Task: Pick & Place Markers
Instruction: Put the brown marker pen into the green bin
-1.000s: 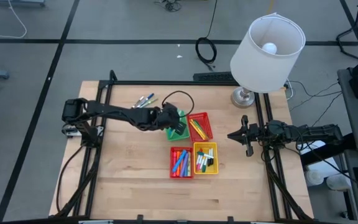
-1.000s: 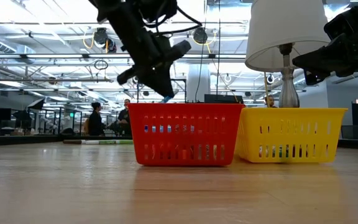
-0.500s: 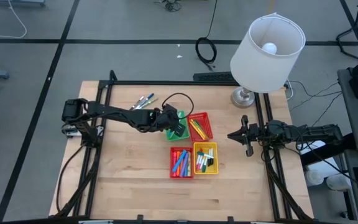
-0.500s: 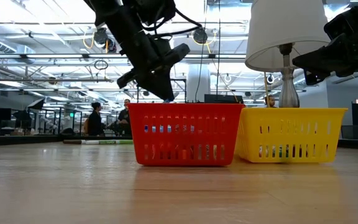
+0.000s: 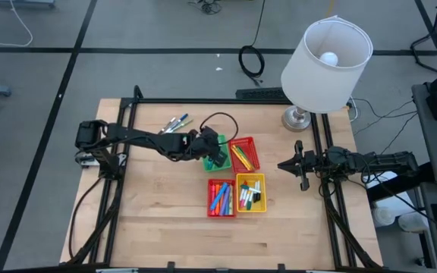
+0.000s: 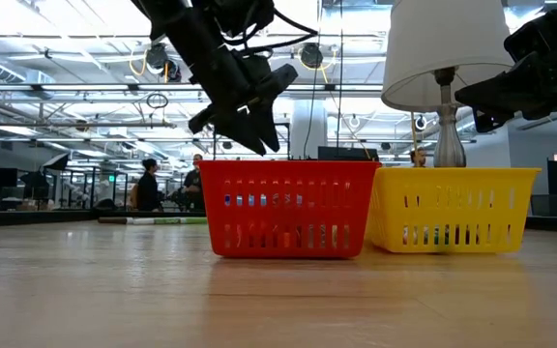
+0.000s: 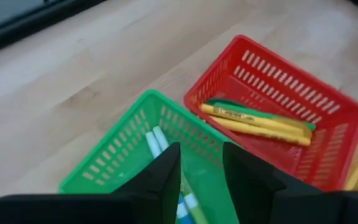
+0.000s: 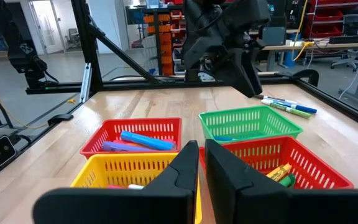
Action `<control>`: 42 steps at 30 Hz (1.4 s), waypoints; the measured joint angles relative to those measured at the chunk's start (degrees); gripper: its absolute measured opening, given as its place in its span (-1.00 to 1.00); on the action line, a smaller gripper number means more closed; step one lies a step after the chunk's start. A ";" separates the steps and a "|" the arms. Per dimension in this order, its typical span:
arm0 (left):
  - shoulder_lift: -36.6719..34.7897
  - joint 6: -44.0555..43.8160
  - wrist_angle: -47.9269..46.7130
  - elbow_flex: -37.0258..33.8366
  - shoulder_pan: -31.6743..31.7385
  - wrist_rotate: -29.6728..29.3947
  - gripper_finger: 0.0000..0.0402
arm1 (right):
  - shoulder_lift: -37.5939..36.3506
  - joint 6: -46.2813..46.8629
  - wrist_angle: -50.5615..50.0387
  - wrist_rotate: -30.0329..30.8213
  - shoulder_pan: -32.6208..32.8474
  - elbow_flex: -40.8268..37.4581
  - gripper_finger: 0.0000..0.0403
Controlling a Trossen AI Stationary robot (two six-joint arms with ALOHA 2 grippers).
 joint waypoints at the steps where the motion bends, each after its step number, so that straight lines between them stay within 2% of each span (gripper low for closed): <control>1: -0.38 1.55 -0.59 0.25 0.07 0.15 -0.37 | 0.00 -0.02 0.00 0.00 0.00 -0.02 -0.91; 5: -3.77 5.01 -3.81 1.28 1.11 1.68 -0.37 | 0.00 0.00 0.00 0.00 -0.02 -0.02 -0.91; 11: -10.35 6.75 -19.69 1.47 5.88 1.80 -0.37 | -0.01 -0.02 -0.02 0.00 0.00 0.00 -0.91; 14: -12.38 7.73 -27.46 0.77 11.33 3.75 -0.37 | -0.01 -0.02 -0.02 0.00 -0.02 -0.01 -0.91; 19: -12.27 13.04 -32.16 -0.17 21.85 7.25 -0.37 | 0.02 0.00 -0.02 0.00 -0.02 -0.02 -0.91; 25: -11.46 15.33 -32.24 -2.15 34.02 13.33 -0.37 | 0.01 -0.02 -0.02 0.00 -0.02 0.00 -0.91; 28: -11.36 16.56 -29.68 -5.59 38.60 14.22 -0.37 | 0.02 -0.01 -0.02 0.00 -0.02 0.00 -0.91; 31: -11.40 18.41 -27.21 -9.55 42.11 17.55 -0.37 | 0.02 -0.02 -0.02 0.00 -0.02 0.00 -0.91; 36: -11.33 18.50 -20.52 -16.30 44.86 19.54 -0.37 | 0.02 0.00 -0.02 0.00 -0.01 -0.01 -0.91; 42: -11.32 19.21 -17.69 -19.73 45.38 20.17 -0.37 | 0.02 0.00 -0.02 0.00 -0.02 -0.02 -0.91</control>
